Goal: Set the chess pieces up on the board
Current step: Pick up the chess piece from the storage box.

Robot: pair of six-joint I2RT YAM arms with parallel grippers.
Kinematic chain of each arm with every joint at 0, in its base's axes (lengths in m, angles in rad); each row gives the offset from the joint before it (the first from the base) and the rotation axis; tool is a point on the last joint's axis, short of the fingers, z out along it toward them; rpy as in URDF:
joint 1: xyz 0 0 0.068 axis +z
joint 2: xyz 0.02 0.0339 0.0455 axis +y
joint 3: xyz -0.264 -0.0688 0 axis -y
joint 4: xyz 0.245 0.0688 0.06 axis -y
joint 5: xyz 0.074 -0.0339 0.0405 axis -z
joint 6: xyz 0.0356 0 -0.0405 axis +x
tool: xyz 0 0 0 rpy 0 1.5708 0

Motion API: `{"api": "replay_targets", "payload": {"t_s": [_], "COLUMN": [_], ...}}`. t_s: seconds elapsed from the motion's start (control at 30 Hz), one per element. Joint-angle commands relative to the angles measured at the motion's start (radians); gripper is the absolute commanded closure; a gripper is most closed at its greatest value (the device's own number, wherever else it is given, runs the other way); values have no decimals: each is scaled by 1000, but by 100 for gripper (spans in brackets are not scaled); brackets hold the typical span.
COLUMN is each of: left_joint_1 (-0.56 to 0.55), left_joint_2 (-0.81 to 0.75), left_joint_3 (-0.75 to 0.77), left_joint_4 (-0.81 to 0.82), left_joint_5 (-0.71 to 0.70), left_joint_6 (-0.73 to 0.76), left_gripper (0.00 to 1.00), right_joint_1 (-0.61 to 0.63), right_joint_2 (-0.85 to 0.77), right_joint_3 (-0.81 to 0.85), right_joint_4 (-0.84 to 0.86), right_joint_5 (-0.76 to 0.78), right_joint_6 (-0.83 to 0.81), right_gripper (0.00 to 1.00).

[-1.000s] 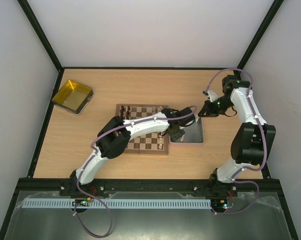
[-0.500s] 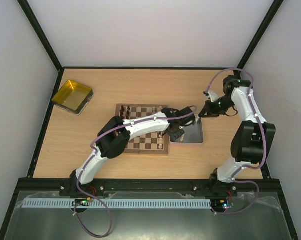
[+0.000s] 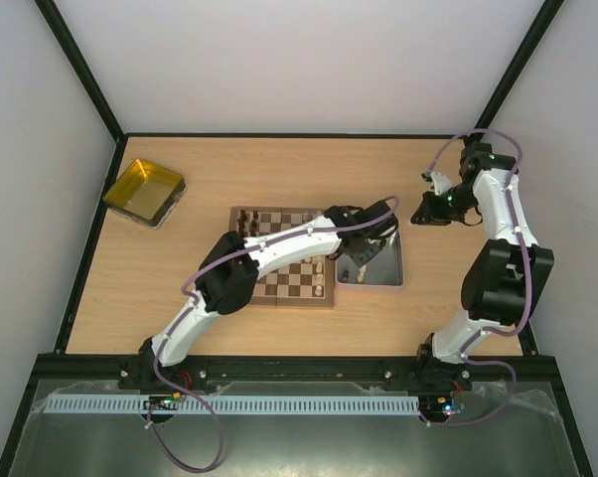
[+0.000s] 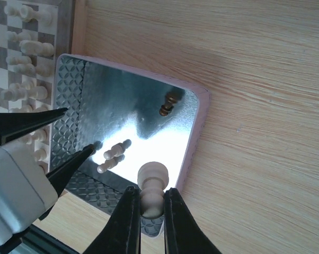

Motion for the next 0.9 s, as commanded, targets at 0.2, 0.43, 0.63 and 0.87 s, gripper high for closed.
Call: {"api": "replay_targets", "payload": {"t_s": [0.2, 0.43, 0.63, 0.87], "left_joint_1": [17, 17, 14, 11], "left_joint_2": [63, -1, -72, -135], "left_joint_3": [109, 25, -38, -124], "left_joint_4": [-30, -50, -121, -150], "left_joint_5": [67, 80, 36, 7], "left_joint_6": [20, 33, -2, -23], "left_gripper": [52, 49, 46, 49], "right_joint_1": [-1, -2, -2, -1], "right_joint_2": [-7, -21, -30, -26], "right_joint_3": [21, -11, -37, -64], "right_joint_4": [-22, -29, -11, 9], "right_joint_5": [59, 97, 118, 113], "right_joint_6": [-10, -53, -60, -66], "right_gripper": [98, 98, 98, 98]}}
